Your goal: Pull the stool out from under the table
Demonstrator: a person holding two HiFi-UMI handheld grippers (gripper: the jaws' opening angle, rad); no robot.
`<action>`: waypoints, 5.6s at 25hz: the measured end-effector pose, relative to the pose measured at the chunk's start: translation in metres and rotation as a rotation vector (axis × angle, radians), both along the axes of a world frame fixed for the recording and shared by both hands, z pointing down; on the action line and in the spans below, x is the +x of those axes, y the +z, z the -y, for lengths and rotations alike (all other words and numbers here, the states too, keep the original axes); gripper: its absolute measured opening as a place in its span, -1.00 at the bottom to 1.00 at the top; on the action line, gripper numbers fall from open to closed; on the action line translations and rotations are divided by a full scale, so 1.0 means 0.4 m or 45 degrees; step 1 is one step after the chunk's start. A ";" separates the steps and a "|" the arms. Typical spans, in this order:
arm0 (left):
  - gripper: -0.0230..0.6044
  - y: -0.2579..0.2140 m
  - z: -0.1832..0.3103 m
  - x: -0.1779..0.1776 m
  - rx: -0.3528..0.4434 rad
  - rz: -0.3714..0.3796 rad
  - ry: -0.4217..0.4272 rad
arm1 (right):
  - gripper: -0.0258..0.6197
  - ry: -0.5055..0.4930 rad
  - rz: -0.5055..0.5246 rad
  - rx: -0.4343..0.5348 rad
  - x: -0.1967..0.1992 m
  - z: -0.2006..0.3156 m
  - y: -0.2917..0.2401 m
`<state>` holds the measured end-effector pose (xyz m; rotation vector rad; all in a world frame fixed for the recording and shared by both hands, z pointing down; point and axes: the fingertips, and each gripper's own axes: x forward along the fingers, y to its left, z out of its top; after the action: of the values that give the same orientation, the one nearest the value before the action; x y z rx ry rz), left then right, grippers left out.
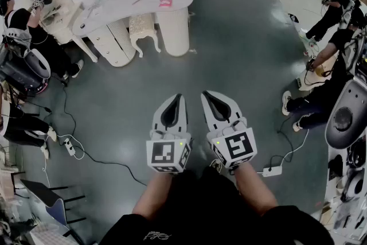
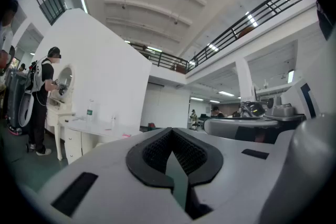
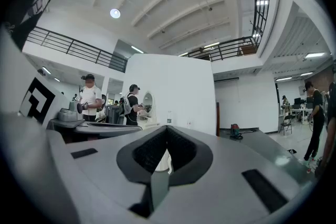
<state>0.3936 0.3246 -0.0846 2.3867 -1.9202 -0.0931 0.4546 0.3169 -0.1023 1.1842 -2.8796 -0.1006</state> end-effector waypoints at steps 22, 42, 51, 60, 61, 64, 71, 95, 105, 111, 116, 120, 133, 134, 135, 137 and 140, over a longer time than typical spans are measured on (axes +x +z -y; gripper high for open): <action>-0.91 0.092 -0.026 -0.339 -0.083 -0.015 -0.063 | -0.90 0.032 -0.030 -0.063 -0.303 0.017 0.077; -0.91 0.182 0.490 -0.599 -0.269 0.020 -0.200 | -0.90 -0.160 -0.066 -0.115 -0.596 0.589 0.116; -0.91 0.273 0.610 -0.749 -0.376 0.004 -0.299 | -0.90 -0.262 -0.137 -0.226 -0.739 0.738 0.224; -0.91 0.333 0.744 -1.062 -0.377 0.042 -0.260 | -0.90 -0.254 -0.249 -0.279 -1.047 0.831 0.306; -0.91 0.338 0.762 -1.107 -0.382 0.046 -0.249 | -0.90 -0.241 -0.259 -0.289 -1.086 0.845 0.312; -0.91 0.330 0.809 -1.242 -0.386 0.054 -0.218 | -0.90 -0.214 -0.259 -0.308 -1.207 0.877 0.306; -0.91 0.335 0.902 -1.434 -0.399 0.103 -0.057 | -0.90 -0.076 -0.283 -0.361 -1.378 0.935 0.331; -0.91 0.925 1.551 -1.504 -0.461 0.560 0.247 | -0.90 -0.258 -0.685 -0.252 -1.403 1.554 1.001; -0.91 1.324 1.640 -1.490 -0.437 0.835 0.267 | -0.90 -0.176 -0.767 -0.169 -1.365 1.657 1.354; -0.91 1.435 1.735 -1.571 -0.420 0.866 0.126 | -0.90 -0.140 -0.724 -0.147 -1.391 1.729 1.478; -0.32 1.602 1.839 -1.634 -0.532 0.764 0.006 | -0.35 -0.061 -0.763 -0.207 -1.408 1.843 1.628; -0.16 1.748 1.944 -1.689 -0.625 0.731 -0.102 | -0.31 0.070 -0.923 -0.181 -1.402 1.981 1.764; 0.04 1.942 2.139 -1.745 -0.572 0.756 -0.276 | -0.18 0.355 -0.857 -0.335 -1.400 2.297 1.992; 0.04 1.947 2.147 -1.751 -0.574 0.755 -0.283 | -0.18 0.367 -0.861 -0.333 -1.404 2.310 1.997; 0.04 1.954 2.154 -1.756 -0.583 0.753 -0.284 | -0.18 0.374 -0.858 -0.333 -1.408 2.320 2.001; 0.04 1.967 2.167 -1.759 -0.613 0.743 -0.274 | -0.18 0.374 -0.834 -0.349 -1.415 2.335 2.010; -0.01 1.967 2.174 -1.757 -0.634 0.714 -0.268 | -0.18 0.346 -0.818 -0.360 -1.417 2.342 2.009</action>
<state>-0.3091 -0.5450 0.7021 1.9930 -2.0611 1.0129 -0.1122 -0.6198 0.7012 1.1970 -2.0879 -0.0519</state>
